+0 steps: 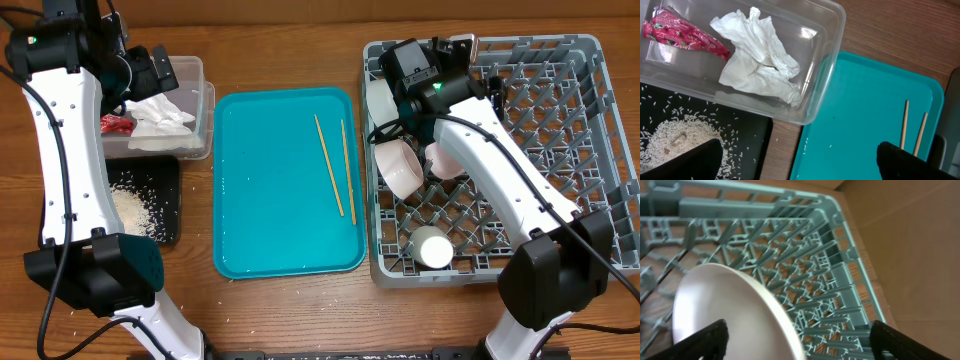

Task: Sort waste into correct bins and load items into the dishwasher
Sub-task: 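Lift white plate with right gripper and stand it upright in the rack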

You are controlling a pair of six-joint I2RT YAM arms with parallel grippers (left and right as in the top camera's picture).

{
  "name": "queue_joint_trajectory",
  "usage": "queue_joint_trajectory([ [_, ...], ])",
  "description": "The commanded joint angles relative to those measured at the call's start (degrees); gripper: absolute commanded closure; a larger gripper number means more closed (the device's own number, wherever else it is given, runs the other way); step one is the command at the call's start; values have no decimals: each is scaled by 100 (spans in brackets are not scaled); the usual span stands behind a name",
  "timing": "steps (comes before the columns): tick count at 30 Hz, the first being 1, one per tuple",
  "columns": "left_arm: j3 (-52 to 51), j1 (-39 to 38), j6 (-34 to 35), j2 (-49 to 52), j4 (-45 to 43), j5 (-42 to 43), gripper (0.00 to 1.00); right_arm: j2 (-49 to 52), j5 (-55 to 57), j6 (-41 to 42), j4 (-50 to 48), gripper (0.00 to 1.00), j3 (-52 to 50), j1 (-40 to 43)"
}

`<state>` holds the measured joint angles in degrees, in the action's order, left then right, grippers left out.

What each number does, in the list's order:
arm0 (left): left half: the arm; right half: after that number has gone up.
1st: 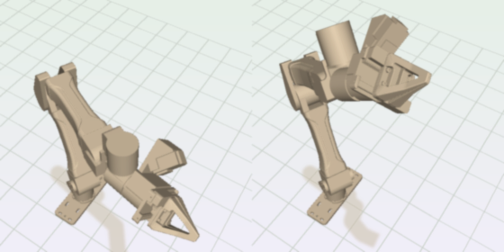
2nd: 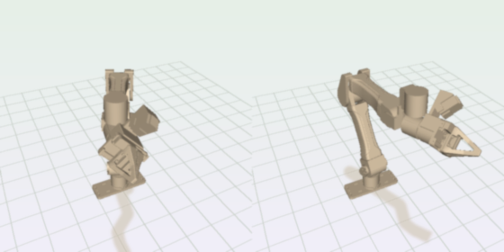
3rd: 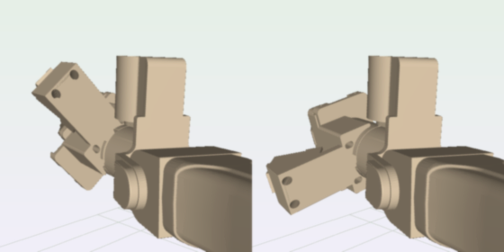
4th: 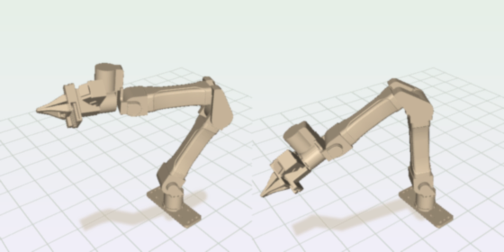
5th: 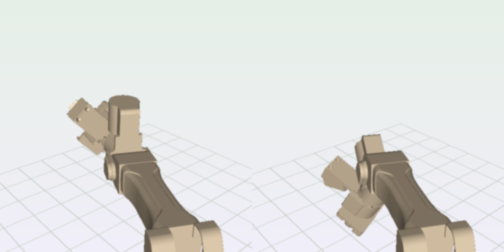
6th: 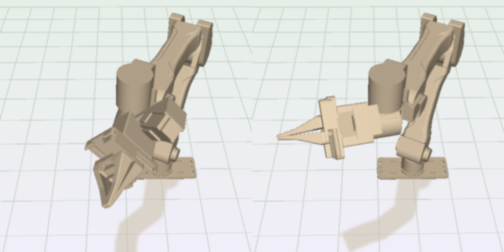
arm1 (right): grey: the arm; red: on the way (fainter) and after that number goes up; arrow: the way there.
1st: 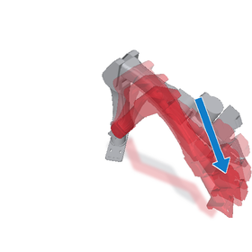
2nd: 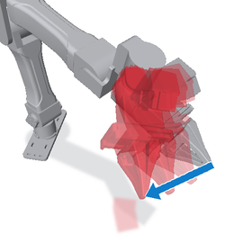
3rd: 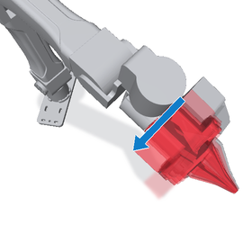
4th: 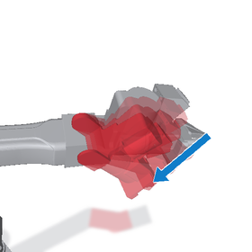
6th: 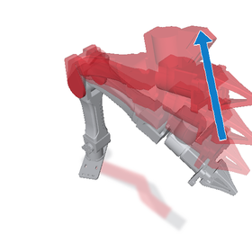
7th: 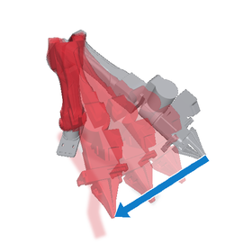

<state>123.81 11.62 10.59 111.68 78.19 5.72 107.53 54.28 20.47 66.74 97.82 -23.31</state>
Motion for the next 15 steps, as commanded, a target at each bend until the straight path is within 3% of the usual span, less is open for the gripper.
queue_joint_trajectory([
  [1,118,-39,15,-2,-7,-20,0,-81,-1027,-358,22,7,549,-24],
  [8,118,-39,15,-2,-4,-20,0,-81,-5475,-570,-273,4,1812,-24],
  [10,118,-39,15,-2,-4,-20,0,-79,-6592,-522,-573,8,1797,-28],
  [12,118,-39,15,-2,-4,-20,0,-9,-7023,-525,-763,12,1716,-87],
  [15,118,-39,15,-2,-7,-20,0,205,-6673,-531,-791,17,1578,-291],
])
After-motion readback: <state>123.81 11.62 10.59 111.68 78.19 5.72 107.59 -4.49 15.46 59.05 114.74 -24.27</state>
